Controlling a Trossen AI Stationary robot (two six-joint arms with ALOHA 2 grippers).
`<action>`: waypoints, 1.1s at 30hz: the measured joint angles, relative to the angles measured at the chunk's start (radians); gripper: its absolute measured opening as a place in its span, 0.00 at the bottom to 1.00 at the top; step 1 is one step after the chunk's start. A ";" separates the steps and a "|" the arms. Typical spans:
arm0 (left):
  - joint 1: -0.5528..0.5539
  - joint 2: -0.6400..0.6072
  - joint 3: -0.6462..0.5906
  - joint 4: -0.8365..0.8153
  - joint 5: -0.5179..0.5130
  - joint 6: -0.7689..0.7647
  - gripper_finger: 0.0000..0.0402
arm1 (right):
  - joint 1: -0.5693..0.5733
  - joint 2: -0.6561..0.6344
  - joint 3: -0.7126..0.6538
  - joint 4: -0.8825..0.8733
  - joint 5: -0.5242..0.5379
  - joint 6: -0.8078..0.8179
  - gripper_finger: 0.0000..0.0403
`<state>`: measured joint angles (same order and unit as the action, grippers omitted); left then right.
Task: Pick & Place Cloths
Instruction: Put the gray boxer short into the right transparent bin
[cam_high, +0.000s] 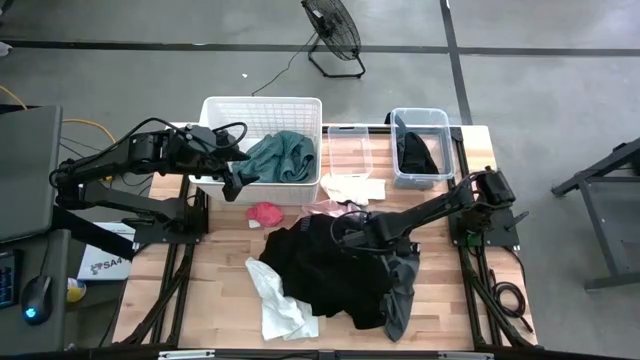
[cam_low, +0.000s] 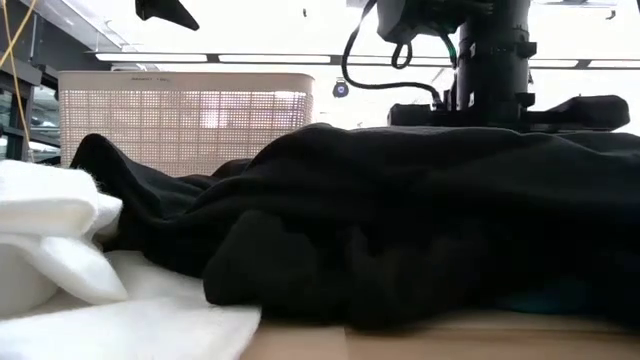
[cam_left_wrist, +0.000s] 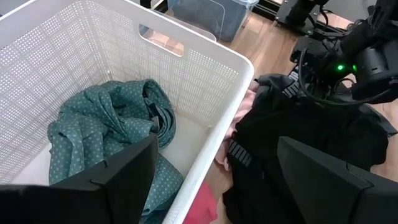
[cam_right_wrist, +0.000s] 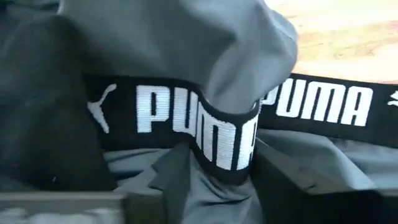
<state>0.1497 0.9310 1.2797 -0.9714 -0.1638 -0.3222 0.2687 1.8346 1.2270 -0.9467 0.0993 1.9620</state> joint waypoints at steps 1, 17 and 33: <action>0.000 0.000 0.000 0.000 0.000 0.000 0.81 | 0.000 -0.007 0.000 -0.009 -0.001 -0.002 0.33; 0.000 0.000 0.000 0.001 0.000 -0.004 0.81 | 0.031 -0.287 0.000 -0.151 0.175 -0.052 0.02; 0.000 0.000 0.000 0.001 0.000 -0.023 0.81 | 0.173 -0.632 0.000 -0.024 0.283 -0.515 0.01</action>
<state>0.1501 0.9310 1.2797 -0.9707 -0.1642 -0.3454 0.4418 1.2029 1.2270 -0.9707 0.3819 1.4469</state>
